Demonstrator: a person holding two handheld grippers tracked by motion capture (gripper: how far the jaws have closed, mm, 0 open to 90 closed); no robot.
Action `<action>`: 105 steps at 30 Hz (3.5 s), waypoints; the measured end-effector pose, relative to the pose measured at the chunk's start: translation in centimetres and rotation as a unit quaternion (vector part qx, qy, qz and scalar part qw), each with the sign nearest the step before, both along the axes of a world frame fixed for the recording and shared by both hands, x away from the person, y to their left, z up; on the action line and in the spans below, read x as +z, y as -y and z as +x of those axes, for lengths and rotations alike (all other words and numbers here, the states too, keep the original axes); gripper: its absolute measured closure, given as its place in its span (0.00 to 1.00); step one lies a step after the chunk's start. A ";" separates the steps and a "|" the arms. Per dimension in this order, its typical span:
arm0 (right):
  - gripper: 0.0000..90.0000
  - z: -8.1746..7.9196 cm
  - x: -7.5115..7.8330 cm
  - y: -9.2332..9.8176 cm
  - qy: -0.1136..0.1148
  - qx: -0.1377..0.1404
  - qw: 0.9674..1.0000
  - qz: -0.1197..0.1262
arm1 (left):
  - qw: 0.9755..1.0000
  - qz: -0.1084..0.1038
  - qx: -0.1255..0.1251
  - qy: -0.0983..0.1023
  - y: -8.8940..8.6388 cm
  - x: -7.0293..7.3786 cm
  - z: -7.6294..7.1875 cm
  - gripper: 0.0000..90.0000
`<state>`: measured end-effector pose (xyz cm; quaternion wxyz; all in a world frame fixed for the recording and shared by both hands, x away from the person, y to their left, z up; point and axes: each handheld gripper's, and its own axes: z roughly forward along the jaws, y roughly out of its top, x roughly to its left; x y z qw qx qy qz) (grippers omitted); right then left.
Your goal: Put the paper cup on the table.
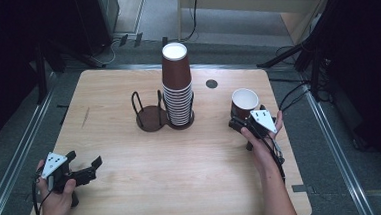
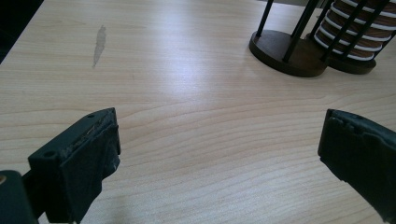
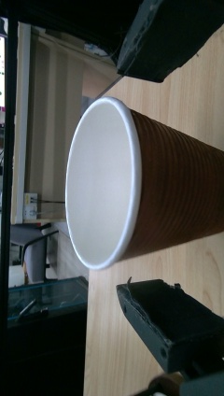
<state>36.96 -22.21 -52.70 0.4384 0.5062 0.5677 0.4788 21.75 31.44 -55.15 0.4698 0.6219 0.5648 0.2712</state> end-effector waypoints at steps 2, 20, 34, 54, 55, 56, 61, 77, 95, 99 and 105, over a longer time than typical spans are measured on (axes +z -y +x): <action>0.00 -0.4 0.0 0.0 0.001 0.004 1.000 -0.001 | 1.000 0.001 -0.001 -0.001 0.1 0.0 0.0 0.00; 0.00 -2.8 1.0 0.9 0.007 0.023 1.000 0.009 | 1.000 0.005 -0.001 0.002 0.2 0.0 0.0 0.00; 0.00 -4.8 1.6 2.0 0.019 0.026 0.999 0.015 | 1.000 0.011 -0.004 0.001 0.2 0.0 0.0 0.00; 0.00 -8.4 0.8 4.4 0.025 0.020 0.999 0.026 | 1.000 0.011 -0.005 0.001 0.2 0.0 0.0 0.00; 0.00 -8.5 0.7 4.5 0.025 0.020 0.999 0.026 | 1.000 0.011 -0.005 0.001 0.3 0.0 0.0 0.00; 0.00 -8.6 0.6 4.7 0.024 0.019 0.999 0.024 | 1.000 0.011 -0.005 0.001 0.2 0.0 0.0 0.00; 0.00 -9.4 0.1 5.2 0.020 0.015 0.999 0.021 | 1.000 0.011 -0.005 0.001 0.2 0.0 0.0 0.00; 0.00 -11.4 -1.1 6.7 0.007 0.007 1.000 0.005 | 1.000 0.011 -0.005 0.001 0.2 0.0 0.0 0.00; 0.00 -13.4 -2.0 8.8 -0.005 -0.011 1.000 0.003 | 1.000 0.013 -0.004 0.000 0.3 0.0 0.0 0.00; 0.00 -13.7 -2.0 9.0 -0.005 -0.008 1.000 0.007 | 1.000 0.012 -0.004 0.000 0.3 0.0 0.0 0.00; 0.00 -14.4 -2.1 9.3 -0.005 -0.009 1.000 0.002 | 1.000 0.012 -0.004 0.000 0.3 0.0 0.0 0.00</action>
